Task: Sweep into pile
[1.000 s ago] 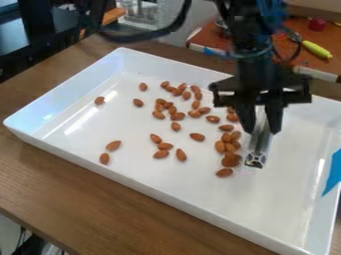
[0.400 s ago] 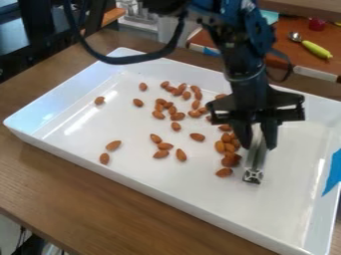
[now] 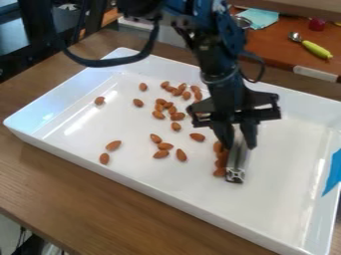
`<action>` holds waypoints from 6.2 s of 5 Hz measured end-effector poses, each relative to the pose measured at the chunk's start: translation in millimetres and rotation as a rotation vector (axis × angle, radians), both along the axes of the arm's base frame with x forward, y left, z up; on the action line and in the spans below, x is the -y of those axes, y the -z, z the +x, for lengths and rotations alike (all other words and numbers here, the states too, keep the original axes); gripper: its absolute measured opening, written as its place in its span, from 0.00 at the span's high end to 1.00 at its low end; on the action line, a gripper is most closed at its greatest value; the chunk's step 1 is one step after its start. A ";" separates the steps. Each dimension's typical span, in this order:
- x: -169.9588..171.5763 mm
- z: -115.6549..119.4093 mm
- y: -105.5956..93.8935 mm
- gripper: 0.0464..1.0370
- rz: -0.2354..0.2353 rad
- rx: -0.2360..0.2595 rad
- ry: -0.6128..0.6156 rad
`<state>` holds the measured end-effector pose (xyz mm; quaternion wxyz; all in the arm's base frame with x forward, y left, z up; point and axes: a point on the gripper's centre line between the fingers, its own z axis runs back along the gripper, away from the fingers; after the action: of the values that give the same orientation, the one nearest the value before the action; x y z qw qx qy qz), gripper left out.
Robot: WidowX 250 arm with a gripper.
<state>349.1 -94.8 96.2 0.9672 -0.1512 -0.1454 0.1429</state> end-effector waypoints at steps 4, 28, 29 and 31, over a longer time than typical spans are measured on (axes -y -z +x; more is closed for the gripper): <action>-83.0 -19.1 2.2 0.72 0.027 -0.034 -0.066; -149.1 60.1 -10.0 0.72 -0.007 0.015 -0.413; -155.7 59.1 -9.9 0.72 -0.022 0.007 -0.472; -176.1 36.1 -10.3 0.72 -0.084 -0.043 -0.693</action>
<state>385.3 81.3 106.6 0.8571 -0.1294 -0.1619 0.4716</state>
